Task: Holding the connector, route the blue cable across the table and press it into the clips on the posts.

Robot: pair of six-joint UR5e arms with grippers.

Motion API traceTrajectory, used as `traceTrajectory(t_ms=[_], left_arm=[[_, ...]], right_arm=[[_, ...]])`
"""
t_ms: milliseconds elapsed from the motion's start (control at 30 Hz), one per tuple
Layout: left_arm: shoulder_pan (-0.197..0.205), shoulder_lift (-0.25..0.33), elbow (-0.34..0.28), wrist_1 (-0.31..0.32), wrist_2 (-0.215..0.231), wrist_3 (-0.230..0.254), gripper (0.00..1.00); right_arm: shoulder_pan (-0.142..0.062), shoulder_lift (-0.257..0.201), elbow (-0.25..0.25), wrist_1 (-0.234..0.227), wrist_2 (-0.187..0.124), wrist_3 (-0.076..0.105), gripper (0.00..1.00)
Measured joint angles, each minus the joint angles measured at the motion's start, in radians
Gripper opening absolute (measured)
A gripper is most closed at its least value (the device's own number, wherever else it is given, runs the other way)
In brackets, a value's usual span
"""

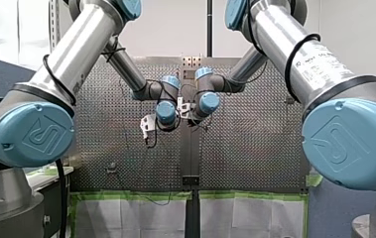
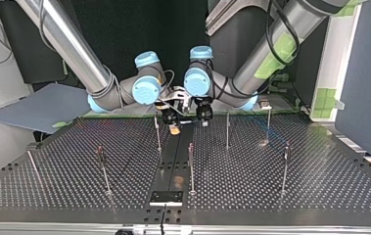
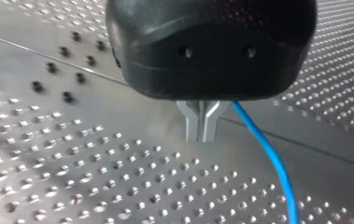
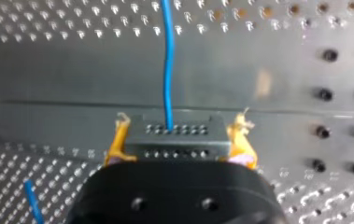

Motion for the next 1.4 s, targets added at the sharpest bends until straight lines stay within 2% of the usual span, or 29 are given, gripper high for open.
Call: traceTrajectory(t_ms=[233,467,600,1033,1400], left_arm=[[-0.001,0.037,-0.025,-0.013,-0.022,-0.005,0.0],[-0.001,0.043,-0.046,-0.022,-0.041,-0.005,0.0],[-0.003,0.058,-0.052,-0.029,-0.051,-0.006,0.0],[-0.013,0.149,-0.056,-0.032,-0.036,0.0,0.0],[-0.012,0.223,-0.057,-0.049,-0.037,0.007,0.0]], right_arm=[[-0.004,-0.015,0.0,0.001,0.001,0.006,0.0],[-0.01,-0.076,0.0,0.002,0.0,0.017,0.0],[-0.01,-0.094,0.0,0.002,-0.002,0.02,0.0],[-0.003,-0.124,0.0,0.036,-0.004,0.019,0.0],[-0.011,-0.211,0.0,0.055,-0.004,0.027,0.0]])
